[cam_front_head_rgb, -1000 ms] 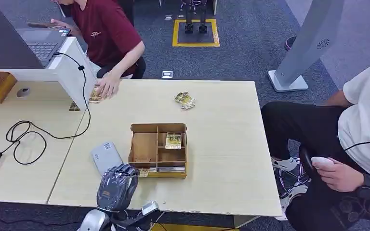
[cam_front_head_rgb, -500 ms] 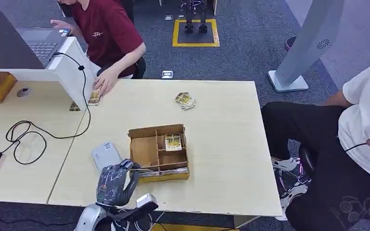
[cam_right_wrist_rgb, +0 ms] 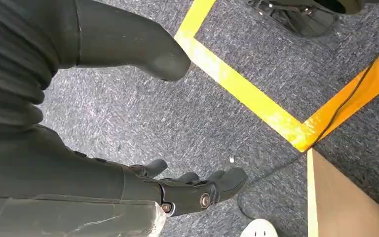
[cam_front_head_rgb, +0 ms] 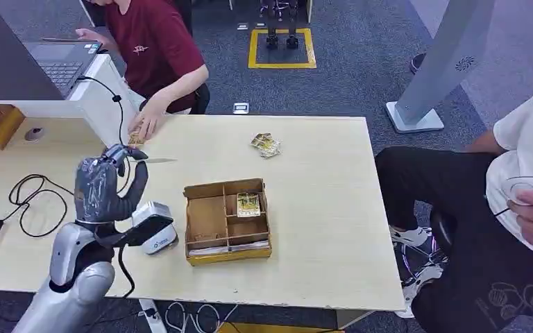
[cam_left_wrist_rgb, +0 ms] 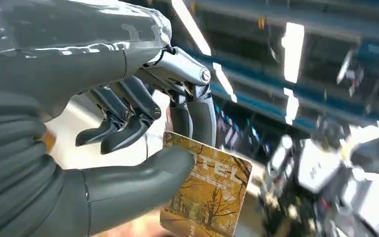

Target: Pass the card to the sensor for recognition and then transmit it.

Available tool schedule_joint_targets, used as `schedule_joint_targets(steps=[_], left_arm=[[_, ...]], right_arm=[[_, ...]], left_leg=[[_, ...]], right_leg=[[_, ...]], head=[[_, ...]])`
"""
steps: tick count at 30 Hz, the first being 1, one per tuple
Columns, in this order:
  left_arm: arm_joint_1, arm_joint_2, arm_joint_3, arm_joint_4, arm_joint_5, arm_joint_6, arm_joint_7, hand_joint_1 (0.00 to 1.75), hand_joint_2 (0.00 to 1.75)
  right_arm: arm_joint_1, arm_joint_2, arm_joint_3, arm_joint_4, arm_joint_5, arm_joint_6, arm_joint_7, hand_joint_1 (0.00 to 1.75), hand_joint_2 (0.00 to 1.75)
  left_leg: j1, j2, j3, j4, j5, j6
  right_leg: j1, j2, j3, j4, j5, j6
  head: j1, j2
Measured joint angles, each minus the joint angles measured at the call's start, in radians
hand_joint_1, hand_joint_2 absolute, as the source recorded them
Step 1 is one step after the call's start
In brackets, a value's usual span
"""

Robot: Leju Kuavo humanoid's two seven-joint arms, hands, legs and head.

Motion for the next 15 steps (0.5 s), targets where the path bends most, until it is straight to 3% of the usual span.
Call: schedule_joint_targets(steps=[6,15], left_arm=[[-0.094,0.013,0.034,0.052,-0.001,-0.014,0.040,1.75,1.75],[-0.261,0.008,0.043,0.276,-0.043,-0.016,0.106,1.75,1.75]], right_arm=[[-0.004,0.000,0.006,0.000,0.009,0.003,0.004,0.00,1.75],[-0.019,0.000,0.029,0.000,0.035,0.019,0.021,0.00,1.75]], left_leg=[[0.000,0.000,0.000,0.000,0.000,0.000],[0.000,0.000,0.000,0.000,0.001,-0.001]], right_leg=[[0.000,0.000,0.000,0.000,0.000,0.000],[0.000,0.001,-0.001,0.000,0.001,-0.001]], head=[[0.000,0.000],[-0.002,0.000]])
